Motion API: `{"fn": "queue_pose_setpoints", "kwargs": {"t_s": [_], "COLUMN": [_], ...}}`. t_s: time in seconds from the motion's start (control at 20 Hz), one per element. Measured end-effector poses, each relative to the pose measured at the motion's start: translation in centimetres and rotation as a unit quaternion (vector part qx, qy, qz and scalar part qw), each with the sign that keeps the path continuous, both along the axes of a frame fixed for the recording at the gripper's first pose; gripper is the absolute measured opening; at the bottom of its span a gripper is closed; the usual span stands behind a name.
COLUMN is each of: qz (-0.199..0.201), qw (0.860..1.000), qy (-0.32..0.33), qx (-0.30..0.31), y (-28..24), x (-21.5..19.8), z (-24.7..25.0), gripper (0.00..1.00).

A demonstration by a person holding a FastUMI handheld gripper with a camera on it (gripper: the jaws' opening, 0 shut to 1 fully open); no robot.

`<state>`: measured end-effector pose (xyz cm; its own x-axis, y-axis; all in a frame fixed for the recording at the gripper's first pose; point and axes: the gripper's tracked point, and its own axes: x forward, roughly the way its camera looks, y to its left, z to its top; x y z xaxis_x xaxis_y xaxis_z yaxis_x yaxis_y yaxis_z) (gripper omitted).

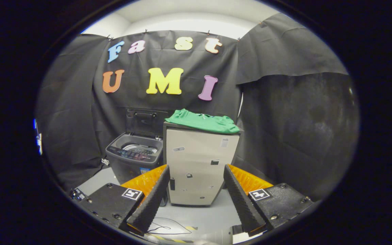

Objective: Put the clothes into the washing machine and then close the washing machine lid.

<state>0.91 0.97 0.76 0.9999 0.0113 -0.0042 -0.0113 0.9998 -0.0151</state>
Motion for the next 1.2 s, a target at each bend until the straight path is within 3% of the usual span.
{"fn": "queue_pose_setpoints", "kwargs": {"t_s": [0.45, 0.85, 1.2], "qz": [-0.008, -0.026, -0.046], "qw": [1.000, 0.999, 0.998], "qy": [-0.004, -0.025, -0.045], "qx": [0.014, 0.036, 0.026], "y": [-0.4, -1.8, -4.1], "x": [0.1, 1.9, 6.8], "z": [1.9, 9.3, 16.4], "gripper": [0.99, 0.99, 0.99]}}
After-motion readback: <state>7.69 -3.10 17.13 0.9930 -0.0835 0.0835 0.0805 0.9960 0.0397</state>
